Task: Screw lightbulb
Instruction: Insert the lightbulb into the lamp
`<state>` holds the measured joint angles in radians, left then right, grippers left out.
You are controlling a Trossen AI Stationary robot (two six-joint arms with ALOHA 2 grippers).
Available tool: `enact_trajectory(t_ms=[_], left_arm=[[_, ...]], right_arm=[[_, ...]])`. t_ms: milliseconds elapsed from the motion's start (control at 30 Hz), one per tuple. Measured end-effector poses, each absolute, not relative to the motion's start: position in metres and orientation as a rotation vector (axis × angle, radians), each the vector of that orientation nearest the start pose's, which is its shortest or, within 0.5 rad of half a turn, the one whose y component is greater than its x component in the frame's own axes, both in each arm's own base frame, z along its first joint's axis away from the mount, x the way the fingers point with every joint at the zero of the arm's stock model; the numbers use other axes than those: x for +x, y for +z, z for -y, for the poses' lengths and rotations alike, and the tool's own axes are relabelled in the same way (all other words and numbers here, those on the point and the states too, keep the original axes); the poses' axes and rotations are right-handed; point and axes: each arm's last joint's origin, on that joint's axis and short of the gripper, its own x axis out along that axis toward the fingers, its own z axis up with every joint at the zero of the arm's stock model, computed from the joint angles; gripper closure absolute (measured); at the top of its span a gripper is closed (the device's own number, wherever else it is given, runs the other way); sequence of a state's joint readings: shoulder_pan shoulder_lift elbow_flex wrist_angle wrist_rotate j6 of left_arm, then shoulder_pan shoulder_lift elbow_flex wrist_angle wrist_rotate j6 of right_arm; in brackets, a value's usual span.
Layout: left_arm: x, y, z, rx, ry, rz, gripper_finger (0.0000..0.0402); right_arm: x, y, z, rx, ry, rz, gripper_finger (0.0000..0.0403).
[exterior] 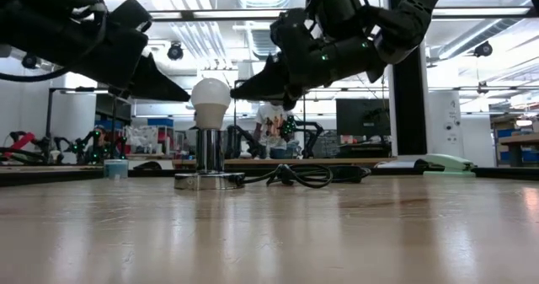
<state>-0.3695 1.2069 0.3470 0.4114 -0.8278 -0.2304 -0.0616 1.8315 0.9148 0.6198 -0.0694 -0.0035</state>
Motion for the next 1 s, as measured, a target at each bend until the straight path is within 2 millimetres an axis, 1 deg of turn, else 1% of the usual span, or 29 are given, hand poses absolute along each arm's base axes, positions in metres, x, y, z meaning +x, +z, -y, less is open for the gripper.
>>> enact_trajectory(t_ms=[100, 200, 400, 467, 633, 733, 1000], left_arm=[[0.200, 0.170, 0.059, 0.029, 0.464, -0.312, 0.0401], [0.199, 0.173, 0.059, 0.028, 0.457, -0.298, 0.0401], [0.203, 0.169, 0.052, 0.048, 0.501, -0.316, 0.0401], [0.205, 0.167, 0.052, 0.052, 0.509, -0.317, 0.0401], [0.209, 0.164, 0.052, 0.070, 0.505, -0.307, 0.0401], [0.210, 0.163, 0.052, 0.072, 0.531, -0.304, 0.0401], [0.208, 0.163, 0.050, 0.072, 0.584, -0.302, 0.0401]], right_arm=[[0.375, 0.174, 0.025, -0.007, -0.065, -0.312, 0.0403], [0.376, 0.176, 0.027, -0.018, -0.086, -0.301, 0.0403], [0.384, 0.187, 0.025, -0.040, -0.053, -0.267, 0.0403], [0.387, 0.187, 0.024, -0.044, -0.052, -0.278, 0.0403], [0.387, 0.187, 0.024, -0.042, -0.060, -0.282, 0.0403], [0.386, 0.185, 0.023, -0.037, -0.056, -0.295, 0.0403], [0.386, 0.184, 0.011, -0.017, 0.012, -0.303, 0.0403]])
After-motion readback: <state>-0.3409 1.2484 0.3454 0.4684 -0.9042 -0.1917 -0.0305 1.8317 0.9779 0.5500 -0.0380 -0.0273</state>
